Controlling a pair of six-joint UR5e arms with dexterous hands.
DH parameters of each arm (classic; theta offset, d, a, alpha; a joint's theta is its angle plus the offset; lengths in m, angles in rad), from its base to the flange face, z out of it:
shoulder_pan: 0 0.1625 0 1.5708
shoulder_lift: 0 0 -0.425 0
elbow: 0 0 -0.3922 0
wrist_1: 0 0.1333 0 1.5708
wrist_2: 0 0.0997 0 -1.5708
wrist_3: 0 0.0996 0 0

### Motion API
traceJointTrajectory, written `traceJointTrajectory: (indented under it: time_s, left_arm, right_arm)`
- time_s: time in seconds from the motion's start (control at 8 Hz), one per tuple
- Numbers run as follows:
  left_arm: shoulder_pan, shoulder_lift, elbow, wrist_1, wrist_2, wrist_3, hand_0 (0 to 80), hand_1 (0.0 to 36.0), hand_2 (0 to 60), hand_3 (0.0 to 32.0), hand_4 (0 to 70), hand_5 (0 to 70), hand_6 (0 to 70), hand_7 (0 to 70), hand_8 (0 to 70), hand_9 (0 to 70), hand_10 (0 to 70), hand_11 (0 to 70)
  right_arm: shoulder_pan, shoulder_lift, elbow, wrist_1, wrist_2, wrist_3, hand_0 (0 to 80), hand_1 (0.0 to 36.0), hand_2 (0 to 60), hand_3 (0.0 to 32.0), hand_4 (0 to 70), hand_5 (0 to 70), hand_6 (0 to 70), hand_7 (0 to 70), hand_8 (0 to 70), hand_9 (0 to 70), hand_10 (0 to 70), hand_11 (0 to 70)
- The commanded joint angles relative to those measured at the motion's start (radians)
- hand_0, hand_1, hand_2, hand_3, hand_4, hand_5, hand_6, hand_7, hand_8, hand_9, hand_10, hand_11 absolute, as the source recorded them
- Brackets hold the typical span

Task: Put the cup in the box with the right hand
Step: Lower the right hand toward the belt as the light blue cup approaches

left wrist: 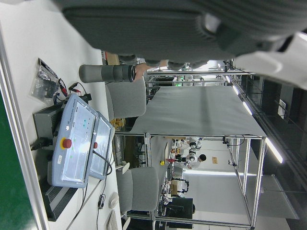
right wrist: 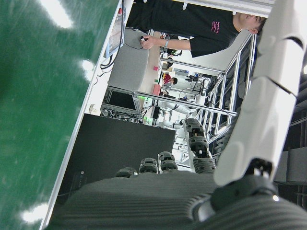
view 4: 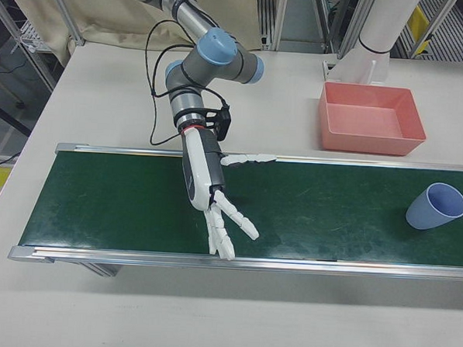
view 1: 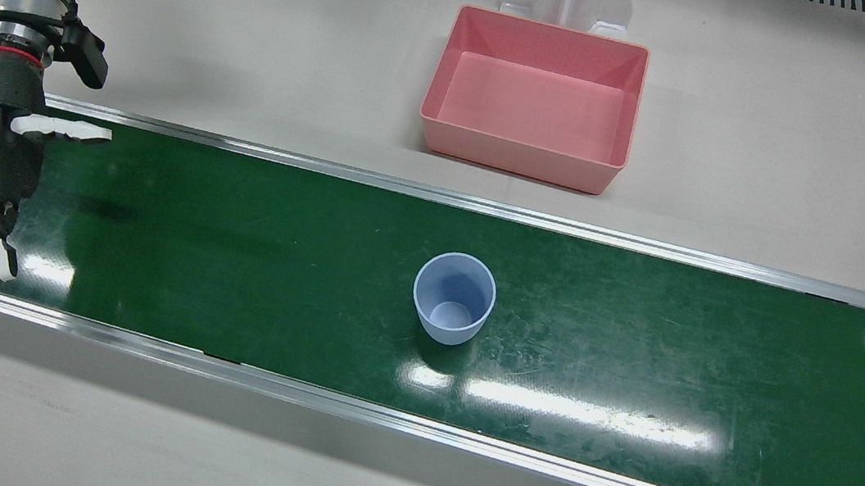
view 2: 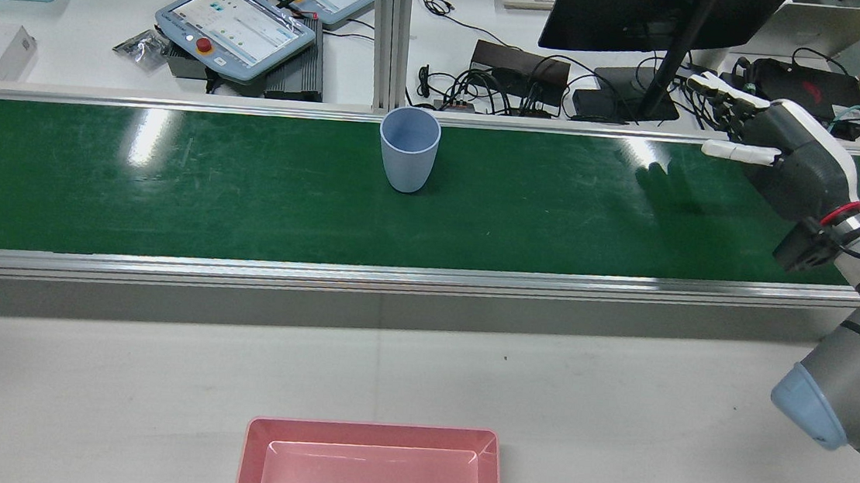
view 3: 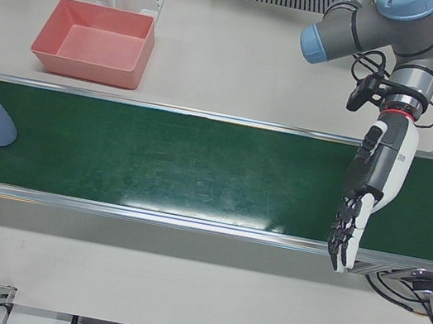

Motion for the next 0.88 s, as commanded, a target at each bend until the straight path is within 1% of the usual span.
traceJointTrajectory:
  time_s: [0.0,0.12,0.75]
  left_arm:
    - [0.000,0.000,0.000,0.000,0.000,0.000,0.0,0.0,0.0,0.0,0.0,0.0,0.0,0.0,0.0,0.0,0.0,0.0]
    - [0.000,0.000,0.000,0.000,0.000,0.000,0.0,0.0,0.0,0.0,0.0,0.0,0.0,0.0,0.0,0.0,0.0,0.0]
    - [0.000,0.000,0.000,0.000,0.000,0.000,0.0,0.0,0.0,0.0,0.0,0.0,0.0,0.0,0.0,0.0,0.0,0.0]
  right_arm:
    - [-0.026,0.000,-0.008,-0.001,0.000,0.006,48.6,16.4,6.7,0.0,3.9,4.3,4.1,11.8,1.7,5.5,0.0,0.1]
    - [-0.043,0.002,-0.010,-0.001,0.000,0.006,48.4,16.4,7.2,0.0,4.8,4.3,4.4,13.3,1.8,6.0,0.0,0.3]
    - [-0.059,0.002,-0.013,-0.001,0.003,0.004,48.3,16.1,7.4,0.0,5.2,4.2,4.5,13.4,2.0,6.3,0.0,0.7]
